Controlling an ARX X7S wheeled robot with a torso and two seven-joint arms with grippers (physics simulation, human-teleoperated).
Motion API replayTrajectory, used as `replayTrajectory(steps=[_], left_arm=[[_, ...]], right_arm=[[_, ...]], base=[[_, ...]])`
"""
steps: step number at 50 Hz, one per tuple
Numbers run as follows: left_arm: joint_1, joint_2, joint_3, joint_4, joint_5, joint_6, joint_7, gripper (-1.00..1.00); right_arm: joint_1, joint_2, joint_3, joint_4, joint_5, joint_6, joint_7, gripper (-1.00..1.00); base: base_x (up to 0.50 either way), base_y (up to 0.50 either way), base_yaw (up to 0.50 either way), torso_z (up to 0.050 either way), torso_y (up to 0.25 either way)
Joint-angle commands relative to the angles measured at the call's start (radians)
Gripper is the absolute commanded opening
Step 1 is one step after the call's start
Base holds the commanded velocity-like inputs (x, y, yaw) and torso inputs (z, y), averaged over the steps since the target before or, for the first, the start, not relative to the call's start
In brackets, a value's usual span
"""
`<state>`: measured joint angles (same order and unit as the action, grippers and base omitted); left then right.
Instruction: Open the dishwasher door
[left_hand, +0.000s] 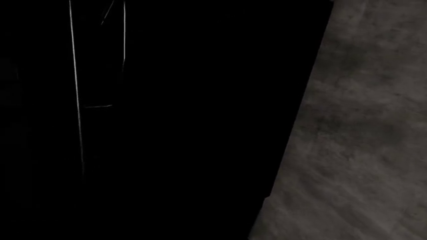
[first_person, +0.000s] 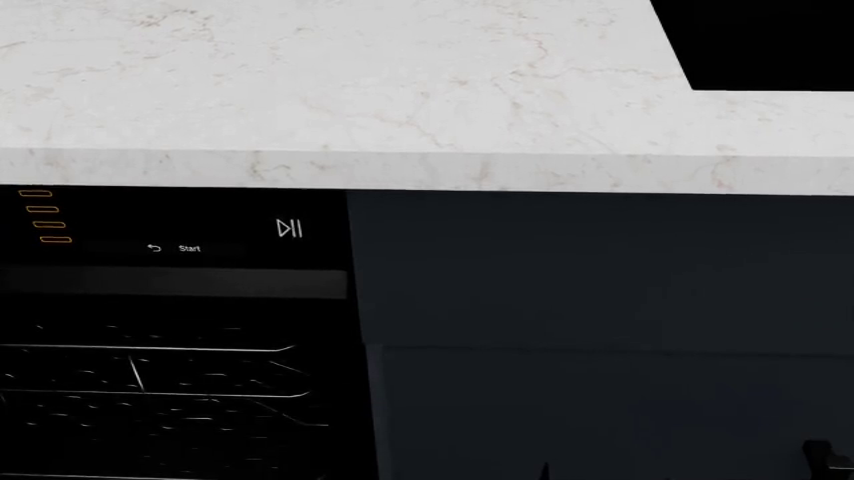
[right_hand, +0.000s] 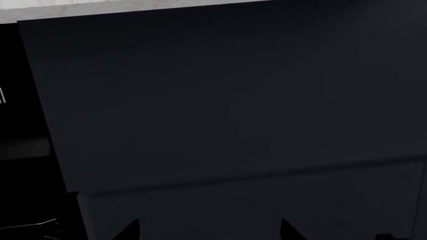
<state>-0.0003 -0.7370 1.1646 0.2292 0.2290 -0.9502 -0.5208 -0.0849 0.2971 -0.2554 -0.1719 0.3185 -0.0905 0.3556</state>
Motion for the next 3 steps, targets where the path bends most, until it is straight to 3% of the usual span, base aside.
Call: replayTrajectory(steps=[1, 3], left_arm=[[0.097, 0.043, 0.031, -0.04, -0.066, 0.058, 0.024, -1.0], [0.094, 0.042, 0.026, -0.038, -0.073, 0.058, 0.031, -1.0]], right_arm=[[0.001, 0.0, -0.007, 0.006, -0.001, -0.008, -0.001, 1.0], [0.001, 0.0, -0.009, 0.002, -0.001, -0.003, 0.002, 1.0]], base=[[-0.01, 0.0, 0.0, 0.0, 0.0], [0.0, 0.0, 0.0, 0.0, 0.0]])
